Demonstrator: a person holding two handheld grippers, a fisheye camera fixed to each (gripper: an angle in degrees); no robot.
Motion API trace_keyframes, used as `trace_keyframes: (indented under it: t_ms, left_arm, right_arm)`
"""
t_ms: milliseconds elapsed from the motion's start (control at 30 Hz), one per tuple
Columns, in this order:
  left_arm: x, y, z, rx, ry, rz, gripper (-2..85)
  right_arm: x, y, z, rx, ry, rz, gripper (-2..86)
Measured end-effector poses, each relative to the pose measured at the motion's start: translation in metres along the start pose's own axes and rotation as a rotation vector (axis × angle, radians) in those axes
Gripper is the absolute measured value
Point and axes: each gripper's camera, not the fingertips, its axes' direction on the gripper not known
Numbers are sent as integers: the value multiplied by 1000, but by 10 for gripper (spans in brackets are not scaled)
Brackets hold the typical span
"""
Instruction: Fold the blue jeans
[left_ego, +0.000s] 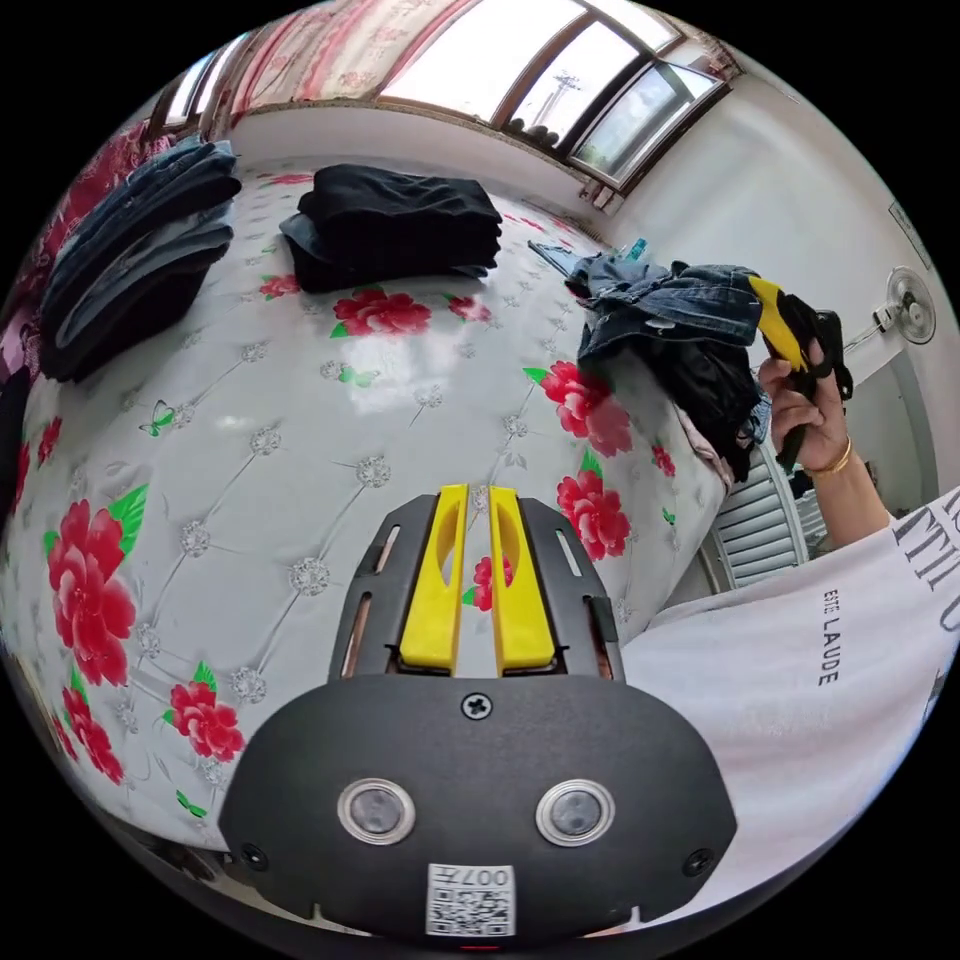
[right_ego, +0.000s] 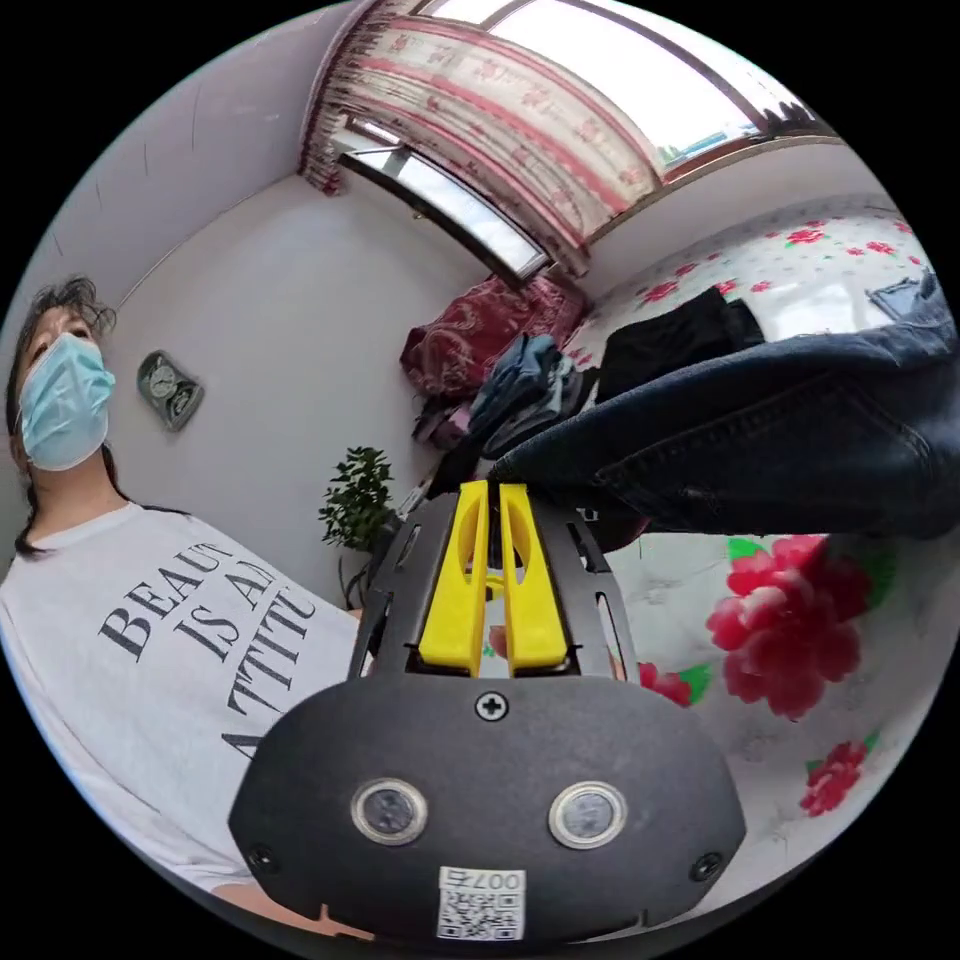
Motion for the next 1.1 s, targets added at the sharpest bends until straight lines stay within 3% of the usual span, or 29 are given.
trace_keyframes:
  t_ms: [133,200,267,333,433,500,600,700,800,900,1000,1100]
  left_arm:
    - [-52,39,-73,116,-147,-124,45]
    - [-97,73,-124,182,-285,-252,45]
    - [-132,103,-161,211,-350,-390,43]
    - [-158,137,-194,242,-415,-494,37]
    - [-184,183,-231,227,-491,-598,14]
    - [-194,206,-243,188,-485,-624,6]
    - [-192,210,-232,121,-399,-580,20]
    - [-172,193,-194,27,-364,-470,65]
    - [-151,169,-142,-109,-472,-348,93]
    - [-155,154,-93,-297,-633,-370,74]
    - [-160,133,-80,-327,-672,-377,6]
    - [-179,111,-90,-307,-624,-502,-6]
  right_arm:
    - [-68,-2,140,-254,-271,-184,12]
    - [-117,5,212,-469,-369,-315,29]
    - [-143,17,250,-637,-349,-393,48]
    - [-148,30,265,-686,-277,-421,61]
    - [-118,43,258,-646,-118,-309,68]
    - [-65,49,224,-534,39,-76,72]
    - [2,63,150,-316,259,240,79]
    - [41,73,69,-101,500,411,85]
    - [63,67,8,17,682,454,93]
    - [89,49,-30,50,807,497,99]
    - [119,28,-47,28,877,503,100]
    - [158,17,-52,-35,908,553,89]
